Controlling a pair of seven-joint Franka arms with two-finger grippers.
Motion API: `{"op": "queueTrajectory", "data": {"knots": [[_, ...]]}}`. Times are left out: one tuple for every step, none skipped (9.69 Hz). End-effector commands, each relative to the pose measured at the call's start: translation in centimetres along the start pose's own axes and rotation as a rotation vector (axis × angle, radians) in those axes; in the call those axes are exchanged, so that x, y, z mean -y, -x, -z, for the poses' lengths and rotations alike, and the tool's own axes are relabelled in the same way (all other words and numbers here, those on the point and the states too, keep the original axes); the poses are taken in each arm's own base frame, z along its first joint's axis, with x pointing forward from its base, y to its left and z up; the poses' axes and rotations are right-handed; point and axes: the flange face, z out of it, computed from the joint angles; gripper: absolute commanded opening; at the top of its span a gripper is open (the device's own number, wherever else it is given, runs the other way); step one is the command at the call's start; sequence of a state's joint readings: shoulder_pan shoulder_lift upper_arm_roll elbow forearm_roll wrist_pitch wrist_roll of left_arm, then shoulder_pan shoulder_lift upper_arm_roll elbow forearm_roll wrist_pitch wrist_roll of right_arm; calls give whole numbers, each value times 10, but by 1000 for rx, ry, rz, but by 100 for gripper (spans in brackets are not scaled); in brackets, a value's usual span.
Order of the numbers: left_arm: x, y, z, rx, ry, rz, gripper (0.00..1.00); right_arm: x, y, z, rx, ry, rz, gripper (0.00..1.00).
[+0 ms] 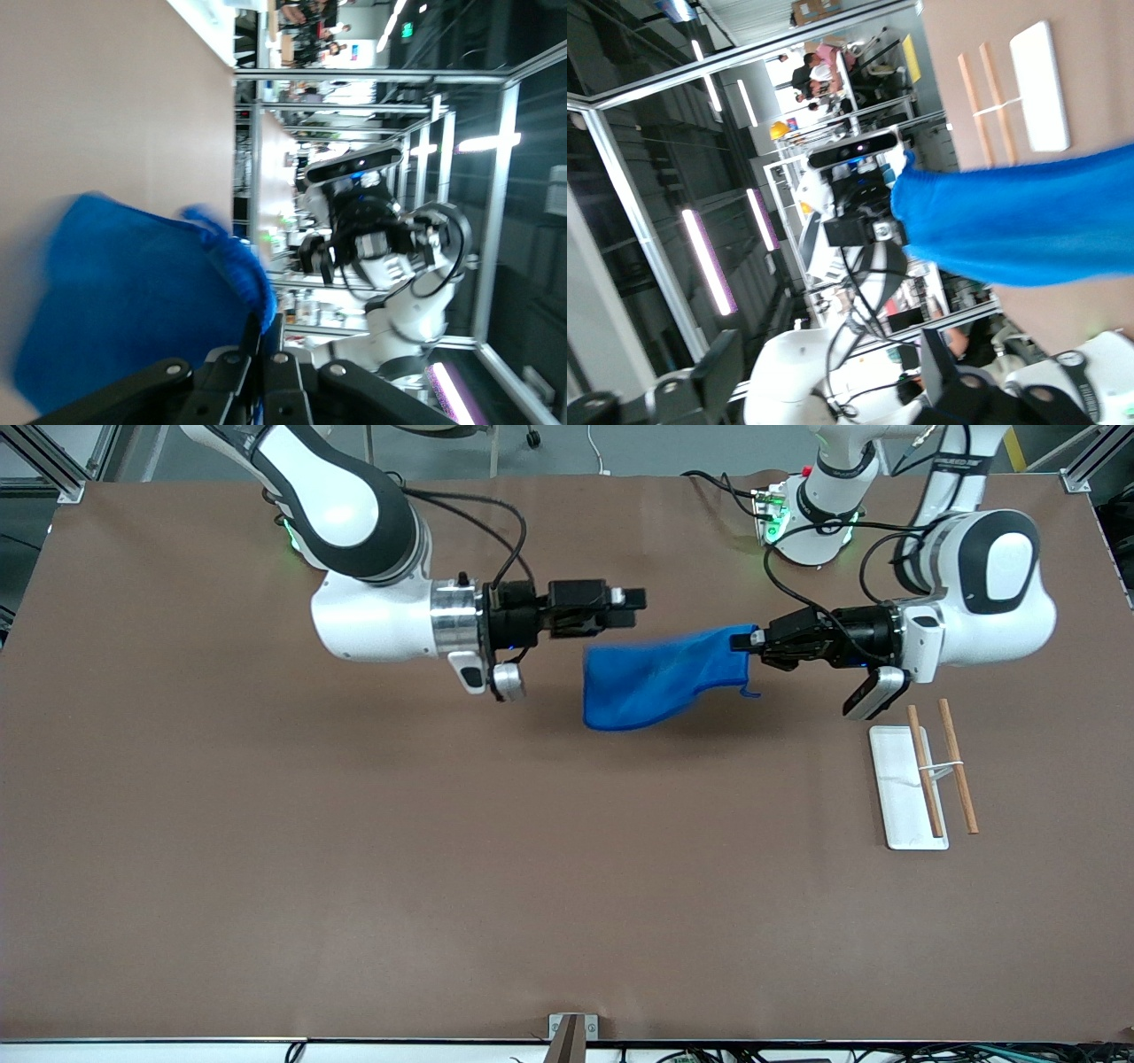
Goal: Right arm passes towel to left arm to hang
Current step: 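Carry the towel to the dowel rack while the right gripper withdraws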
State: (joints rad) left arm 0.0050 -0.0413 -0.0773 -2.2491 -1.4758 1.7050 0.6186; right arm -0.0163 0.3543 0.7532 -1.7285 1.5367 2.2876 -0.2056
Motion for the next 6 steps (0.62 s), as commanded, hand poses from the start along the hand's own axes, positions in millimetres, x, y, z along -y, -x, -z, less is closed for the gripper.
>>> {"op": "queueTrajectory", "data": {"knots": [[8, -6, 44, 38, -190, -42, 0, -12, -25, 43, -33, 171, 102, 100], [1, -14, 67, 56, -290, -71, 0, -20, -42, 68, -60, 289, 164, 100], [-1, -21, 97, 62, -387, -104, 0, -28, -61, 98, -95, 409, 209, 100], [-2, -26, 134, 44, -469, -123, 0, -29, -72, 128, -138, 532, 240, 100], [-3, -35, 170, 21, -542, -140, 0, -26, -79, 155, -187, 657, 250, 100], [0, -45, 200, 19, -625, -158, 0, -32, -86, 178, -213, 773, 243, 100]]}}
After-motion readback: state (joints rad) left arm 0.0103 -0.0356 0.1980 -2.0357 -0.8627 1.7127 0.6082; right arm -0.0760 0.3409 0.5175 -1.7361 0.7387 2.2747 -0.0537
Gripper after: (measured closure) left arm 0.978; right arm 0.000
